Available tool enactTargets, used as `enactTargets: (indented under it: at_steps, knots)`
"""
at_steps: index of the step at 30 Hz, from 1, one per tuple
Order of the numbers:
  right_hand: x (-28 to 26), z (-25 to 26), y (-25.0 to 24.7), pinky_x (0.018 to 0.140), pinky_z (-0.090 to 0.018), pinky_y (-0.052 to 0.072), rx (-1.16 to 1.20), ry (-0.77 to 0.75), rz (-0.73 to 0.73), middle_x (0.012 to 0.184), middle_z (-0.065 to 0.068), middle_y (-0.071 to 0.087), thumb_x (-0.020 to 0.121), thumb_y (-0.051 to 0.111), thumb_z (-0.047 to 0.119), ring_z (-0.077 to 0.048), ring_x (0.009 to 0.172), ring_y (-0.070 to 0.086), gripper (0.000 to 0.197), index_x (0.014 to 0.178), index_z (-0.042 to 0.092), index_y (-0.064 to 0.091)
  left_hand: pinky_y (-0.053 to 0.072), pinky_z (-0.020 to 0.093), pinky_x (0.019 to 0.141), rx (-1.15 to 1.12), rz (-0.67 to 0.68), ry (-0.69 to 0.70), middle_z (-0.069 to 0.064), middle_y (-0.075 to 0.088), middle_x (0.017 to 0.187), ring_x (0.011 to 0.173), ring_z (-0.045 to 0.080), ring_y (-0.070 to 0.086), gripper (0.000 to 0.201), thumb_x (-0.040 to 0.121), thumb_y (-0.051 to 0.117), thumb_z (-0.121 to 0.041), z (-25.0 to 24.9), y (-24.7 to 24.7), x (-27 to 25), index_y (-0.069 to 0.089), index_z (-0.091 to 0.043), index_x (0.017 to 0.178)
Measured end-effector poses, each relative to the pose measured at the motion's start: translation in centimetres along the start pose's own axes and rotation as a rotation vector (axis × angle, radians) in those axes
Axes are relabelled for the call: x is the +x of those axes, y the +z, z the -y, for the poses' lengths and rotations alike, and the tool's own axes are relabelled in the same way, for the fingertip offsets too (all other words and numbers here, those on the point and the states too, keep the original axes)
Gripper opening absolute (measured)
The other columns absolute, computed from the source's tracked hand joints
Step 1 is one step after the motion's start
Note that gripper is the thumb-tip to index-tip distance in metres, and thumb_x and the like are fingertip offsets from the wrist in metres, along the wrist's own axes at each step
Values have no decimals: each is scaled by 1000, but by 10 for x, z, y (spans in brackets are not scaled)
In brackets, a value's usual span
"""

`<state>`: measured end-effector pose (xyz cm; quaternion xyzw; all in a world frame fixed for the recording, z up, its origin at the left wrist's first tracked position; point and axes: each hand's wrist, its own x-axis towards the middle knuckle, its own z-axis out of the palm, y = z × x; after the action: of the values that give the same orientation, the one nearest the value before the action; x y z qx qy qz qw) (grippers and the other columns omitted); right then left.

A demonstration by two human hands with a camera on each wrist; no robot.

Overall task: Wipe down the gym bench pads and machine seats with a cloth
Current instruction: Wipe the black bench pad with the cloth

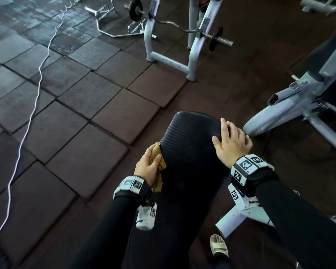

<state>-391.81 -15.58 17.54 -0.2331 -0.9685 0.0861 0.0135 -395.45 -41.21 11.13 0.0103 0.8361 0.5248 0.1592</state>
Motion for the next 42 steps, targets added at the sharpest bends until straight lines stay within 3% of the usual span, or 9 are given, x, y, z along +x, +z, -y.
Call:
enactTargets:
  at_steps: [5, 9, 13, 18, 25, 29, 33, 37, 42]
  knots:
    - [-1, 1, 3, 107, -54, 20, -15, -5, -27, 150, 2, 24, 93, 38, 45, -22, 135, 24, 64, 149, 28, 11, 35, 19, 100, 67, -25, -38, -10, 59, 127, 116, 9, 53, 43, 95, 53, -23, 57, -9, -45, 45, -37, 135]
    - [-1, 1, 6, 106, -55, 21, -20, -2, -66, 149, 1, 28, 92, 41, 44, -23, 134, 27, 64, 148, 27, 15, 35, 25, 104, 46, -80, 8, -8, 55, 131, 121, 14, 52, 44, 97, 49, -19, 49, -2, -38, 42, -38, 136]
    - [-2, 2, 6, 106, -55, 21, -21, 0, -82, 148, 0, 29, 92, 42, 43, -23, 132, 29, 64, 148, 27, 17, 10, 46, 118, 109, -81, 155, -3, 25, 156, 145, 21, 17, 48, 100, 43, -16, 8, 17, -8, 34, -27, 145]
    - [-4, 3, 3, 107, -53, 21, -40, 2, -77, 148, 0, 27, 93, 41, 43, -22, 133, 27, 63, 148, 26, 15, -6, 40, 117, 300, -18, 372, -6, -10, 157, 145, 14, -13, 55, 99, 42, -21, -23, 46, -2, 20, -24, 150]
    - [-3, 3, -1, 108, -51, 22, -46, 2, -31, 149, 1, 24, 95, 37, 44, -20, 135, 24, 64, 149, 27, 10, 23, 54, 112, 606, 36, 537, 6, 16, 157, 145, 23, 12, 53, 94, 39, -26, 64, 45, -85, 30, -18, 146]
    - [-4, 2, 2, 106, -50, 25, -53, -1, -44, 147, 0, 27, 95, 37, 44, -22, 131, 27, 63, 149, 26, 10, 22, 52, 114, 645, 64, 438, -2, 0, 160, 147, 14, 1, 51, 98, 30, -36, 107, 12, -118, 26, -18, 145]
    - [-2, 2, 5, 104, -51, 27, -50, -6, -68, 145, -2, 29, 94, 39, 44, -24, 129, 30, 64, 149, 25, 13, 15, 52, 116, 545, 0, 315, 7, 7, 157, 147, 20, 2, 51, 101, 34, -28, 86, 9, -96, 25, -14, 149]
    - [-1, 1, 7, 103, -50, 27, -60, -8, -75, 145, -1, 30, 94, 38, 45, -24, 127, 31, 63, 149, 26, 13, -7, 34, 118, 438, -114, 203, 4, -2, 158, 147, 22, -4, 55, 100, 39, -18, 32, 23, -49, 17, -13, 150]
    - [0, -1, 7, 102, -50, 27, -33, -8, -78, 145, -2, 31, 93, 40, 45, -25, 128, 32, 63, 148, 25, 18, -3, 40, 119, 498, -42, 429, 5, 1, 157, 145, 21, -7, 53, 100, 42, -19, -19, 52, -25, 22, -13, 149]
